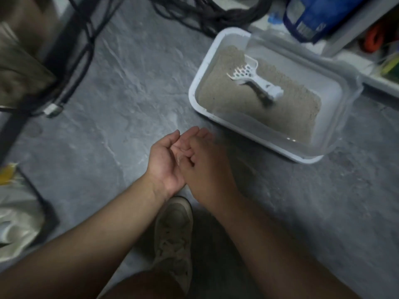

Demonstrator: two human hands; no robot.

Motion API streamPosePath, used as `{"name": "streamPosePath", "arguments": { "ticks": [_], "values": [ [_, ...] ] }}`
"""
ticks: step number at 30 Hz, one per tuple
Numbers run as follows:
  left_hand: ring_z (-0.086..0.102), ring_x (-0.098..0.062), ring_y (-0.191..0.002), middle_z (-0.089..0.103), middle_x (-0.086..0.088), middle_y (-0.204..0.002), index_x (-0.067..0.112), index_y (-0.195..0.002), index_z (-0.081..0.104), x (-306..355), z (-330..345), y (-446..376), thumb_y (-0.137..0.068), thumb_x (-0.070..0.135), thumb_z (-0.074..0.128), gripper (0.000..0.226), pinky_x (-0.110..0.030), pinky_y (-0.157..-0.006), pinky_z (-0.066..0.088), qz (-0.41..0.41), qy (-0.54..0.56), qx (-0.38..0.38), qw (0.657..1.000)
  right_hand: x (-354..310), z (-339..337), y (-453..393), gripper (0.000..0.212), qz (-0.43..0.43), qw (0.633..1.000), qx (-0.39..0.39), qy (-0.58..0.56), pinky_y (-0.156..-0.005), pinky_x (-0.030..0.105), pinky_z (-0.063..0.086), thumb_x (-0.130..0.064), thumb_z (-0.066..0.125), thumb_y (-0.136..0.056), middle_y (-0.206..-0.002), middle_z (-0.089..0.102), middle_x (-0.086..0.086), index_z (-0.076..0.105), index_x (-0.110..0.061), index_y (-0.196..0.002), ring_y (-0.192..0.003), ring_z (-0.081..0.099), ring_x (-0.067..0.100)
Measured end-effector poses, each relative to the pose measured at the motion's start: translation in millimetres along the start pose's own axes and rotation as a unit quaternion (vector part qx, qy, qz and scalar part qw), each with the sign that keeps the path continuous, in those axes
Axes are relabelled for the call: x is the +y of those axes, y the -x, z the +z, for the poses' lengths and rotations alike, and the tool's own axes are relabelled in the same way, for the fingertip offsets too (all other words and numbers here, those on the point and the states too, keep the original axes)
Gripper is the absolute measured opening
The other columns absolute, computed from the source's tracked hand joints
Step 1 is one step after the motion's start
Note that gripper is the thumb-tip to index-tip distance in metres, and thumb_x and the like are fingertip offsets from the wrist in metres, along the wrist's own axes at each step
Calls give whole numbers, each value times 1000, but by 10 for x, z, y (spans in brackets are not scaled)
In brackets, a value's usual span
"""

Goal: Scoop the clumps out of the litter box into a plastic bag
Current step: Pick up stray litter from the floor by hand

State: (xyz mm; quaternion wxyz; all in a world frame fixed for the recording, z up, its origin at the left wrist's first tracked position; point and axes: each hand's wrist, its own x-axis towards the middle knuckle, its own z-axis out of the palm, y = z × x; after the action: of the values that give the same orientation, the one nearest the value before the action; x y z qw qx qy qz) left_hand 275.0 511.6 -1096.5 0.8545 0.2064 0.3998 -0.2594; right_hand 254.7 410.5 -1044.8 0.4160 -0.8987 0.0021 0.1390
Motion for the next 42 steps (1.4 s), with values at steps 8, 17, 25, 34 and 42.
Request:
{"name": "streamPosePath", "arguments": {
  "ticks": [8, 17, 25, 34, 42],
  "values": [
    [77, -35, -93, 73, -25, -116, -7, -94, 79, 876, 1475, 2175, -86, 22, 51, 41, -45, -70, 64, 52, 128, 2, 990, -2204, -1501, 250, 14, -15, 999, 12, -27, -69, 30, 51, -18, 73, -81, -84, 63, -3, 61, -20, -86, -78, 60, 15],
    [76, -38, -91, 75, -26, -106, -7, -98, 71, 1539, 3021, 4915, -101, 23, 41, 43, -47, -78, 65, 132, 232, -4, 964, -4836, -3196, 854, 14, -84, 994, -68, -1, -66, 10, 45, -13, 74, -82, -78, 67, -11, 63, -22, -84, -74, 62, 1],
    [74, -36, -102, 72, -26, -116, -8, -96, 78, 1444, 3488, 5965, -101, 23, 43, 47, -42, -84, 61, 249, 325, -15, 912, -5699, -3763, 1137, 9, -218, 960, -174, 17, -66, 10, 46, -19, 71, -87, -84, 67, -10, 64, -25, -88, -76, 63, 0],
    [72, -40, -109, 70, -28, -122, -10, -100, 77, 394, 3178, 6817, -104, 24, 40, 50, -42, -90, 61, 436, 494, 18, 752, -5952, -3685, 2009, 9, -424, 825, -371, 46, -66, 8, 40, -8, 71, -87, -75, 60, -10, 67, -14, -81, -77, 57, 3],
    [74, -38, -102, 71, -27, -119, -8, -94, 78, -1342, 2490, 7562, -105, 24, 41, 51, -36, -72, 64, 542, 622, 53, 563, -5620, -3308, 3667, 16, -533, 650, -535, 88, -65, 29, 42, -13, 70, -88, -68, 57, -6, 62, -13, -75, -68, 51, 11]
  ]
}}
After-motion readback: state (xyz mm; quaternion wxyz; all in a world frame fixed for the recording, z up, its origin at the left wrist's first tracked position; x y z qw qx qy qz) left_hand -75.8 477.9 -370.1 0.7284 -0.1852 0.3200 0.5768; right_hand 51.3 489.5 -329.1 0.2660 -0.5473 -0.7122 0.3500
